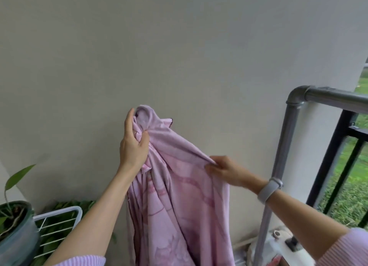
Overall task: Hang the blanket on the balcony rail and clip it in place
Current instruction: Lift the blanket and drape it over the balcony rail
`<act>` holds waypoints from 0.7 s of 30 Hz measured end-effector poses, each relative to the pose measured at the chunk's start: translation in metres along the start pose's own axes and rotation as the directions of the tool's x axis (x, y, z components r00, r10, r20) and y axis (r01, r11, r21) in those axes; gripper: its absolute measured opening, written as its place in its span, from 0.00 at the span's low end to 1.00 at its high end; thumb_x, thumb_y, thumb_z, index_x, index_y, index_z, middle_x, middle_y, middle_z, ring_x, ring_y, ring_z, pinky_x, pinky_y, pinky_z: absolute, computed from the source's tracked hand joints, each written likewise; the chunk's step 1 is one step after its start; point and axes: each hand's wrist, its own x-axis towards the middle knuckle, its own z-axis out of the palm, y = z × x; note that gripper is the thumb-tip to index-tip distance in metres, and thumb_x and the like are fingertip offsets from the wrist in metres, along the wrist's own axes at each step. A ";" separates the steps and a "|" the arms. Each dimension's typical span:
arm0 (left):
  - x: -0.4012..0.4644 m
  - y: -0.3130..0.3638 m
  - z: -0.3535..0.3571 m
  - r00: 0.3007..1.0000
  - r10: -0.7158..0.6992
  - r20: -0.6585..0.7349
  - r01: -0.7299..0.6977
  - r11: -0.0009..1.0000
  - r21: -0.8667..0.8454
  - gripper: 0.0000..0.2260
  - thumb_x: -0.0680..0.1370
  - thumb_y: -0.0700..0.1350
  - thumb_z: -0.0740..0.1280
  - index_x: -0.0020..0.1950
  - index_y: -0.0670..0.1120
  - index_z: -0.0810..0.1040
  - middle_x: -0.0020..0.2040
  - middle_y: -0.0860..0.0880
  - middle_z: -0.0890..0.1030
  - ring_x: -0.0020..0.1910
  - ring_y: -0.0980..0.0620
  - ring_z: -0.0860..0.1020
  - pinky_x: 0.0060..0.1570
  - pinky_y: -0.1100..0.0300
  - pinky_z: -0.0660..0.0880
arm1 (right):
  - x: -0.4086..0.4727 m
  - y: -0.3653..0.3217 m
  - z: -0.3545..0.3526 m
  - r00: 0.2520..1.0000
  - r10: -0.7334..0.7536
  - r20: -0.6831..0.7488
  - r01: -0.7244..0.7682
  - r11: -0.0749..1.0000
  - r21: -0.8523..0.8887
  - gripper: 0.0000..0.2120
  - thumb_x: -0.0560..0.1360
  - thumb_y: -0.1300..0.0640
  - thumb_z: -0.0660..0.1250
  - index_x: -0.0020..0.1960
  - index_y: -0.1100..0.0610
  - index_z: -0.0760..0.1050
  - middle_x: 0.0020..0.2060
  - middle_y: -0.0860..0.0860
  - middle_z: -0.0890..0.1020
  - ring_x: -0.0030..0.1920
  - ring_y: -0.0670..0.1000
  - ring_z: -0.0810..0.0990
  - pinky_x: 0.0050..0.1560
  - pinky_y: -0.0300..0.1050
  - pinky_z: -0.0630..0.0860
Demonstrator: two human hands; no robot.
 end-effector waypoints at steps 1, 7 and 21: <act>0.004 0.003 -0.002 0.999 0.037 0.006 -0.037 0.999 0.040 0.23 0.77 0.40 0.59 0.70 0.55 0.60 0.57 0.52 0.75 0.46 0.50 0.73 0.47 0.58 0.67 | 0.009 -0.008 -0.018 0.996 -0.032 -0.078 0.029 0.999 -0.039 0.10 0.76 0.62 0.61 0.36 0.59 0.68 0.31 0.50 0.69 0.35 0.49 0.67 0.34 0.42 0.62; 0.036 0.035 -0.008 0.953 0.176 0.248 -0.219 0.963 0.157 0.17 0.68 0.56 0.60 0.57 0.62 0.71 0.43 0.51 0.81 0.47 0.44 0.78 0.44 0.58 0.72 | 0.048 -0.074 -0.129 0.986 0.164 0.023 -0.082 0.608 -0.790 0.11 0.76 0.59 0.55 0.37 0.58 0.69 0.32 0.51 0.72 0.36 0.54 0.70 0.32 0.44 0.63; 0.135 0.118 0.046 0.978 0.186 0.094 -0.206 0.932 0.298 0.12 0.74 0.54 0.64 0.45 0.45 0.71 0.49 0.38 0.80 0.48 0.37 0.76 0.42 0.53 0.72 | 0.098 -0.118 -0.282 0.788 0.178 -0.590 -0.185 0.982 0.049 0.04 0.72 0.69 0.64 0.39 0.64 0.73 0.36 0.59 0.80 0.36 0.53 0.81 0.37 0.42 0.80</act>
